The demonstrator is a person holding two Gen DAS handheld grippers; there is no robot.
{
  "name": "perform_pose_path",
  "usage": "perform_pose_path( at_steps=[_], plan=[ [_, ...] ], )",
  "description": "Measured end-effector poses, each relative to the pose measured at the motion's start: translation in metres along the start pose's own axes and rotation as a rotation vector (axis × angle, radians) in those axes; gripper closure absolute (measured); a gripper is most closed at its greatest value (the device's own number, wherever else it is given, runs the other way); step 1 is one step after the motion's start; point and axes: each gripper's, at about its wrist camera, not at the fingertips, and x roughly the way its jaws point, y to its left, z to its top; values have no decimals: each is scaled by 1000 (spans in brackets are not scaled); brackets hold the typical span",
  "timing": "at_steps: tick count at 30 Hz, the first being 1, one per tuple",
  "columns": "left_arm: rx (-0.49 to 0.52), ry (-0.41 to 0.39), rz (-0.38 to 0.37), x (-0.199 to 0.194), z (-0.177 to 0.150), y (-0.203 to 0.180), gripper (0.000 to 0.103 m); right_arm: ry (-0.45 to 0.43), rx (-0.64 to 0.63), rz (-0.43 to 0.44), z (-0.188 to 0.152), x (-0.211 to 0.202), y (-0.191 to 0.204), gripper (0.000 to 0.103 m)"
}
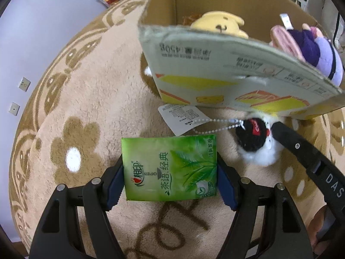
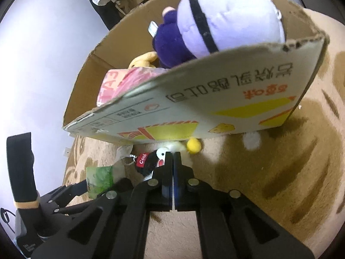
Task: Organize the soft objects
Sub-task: 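Grasp the green tissue pack with the left tool while the right tool grasps the white fluffy plush, then carry the tissue pack and fluffy plush over the box and release both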
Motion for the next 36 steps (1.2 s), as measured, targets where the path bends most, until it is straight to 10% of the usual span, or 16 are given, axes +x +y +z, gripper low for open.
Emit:
perform_pose_path(
  at_steps=[21, 36],
  plan=[
    [-38, -195, 26, -48, -1, 9, 30, -134, -62, 4, -12, -77, -1, 101],
    [-6, -482, 69, -118, -3, 14, 30, -298, -111, 67, 0, -142, 23, 101]
  ],
)
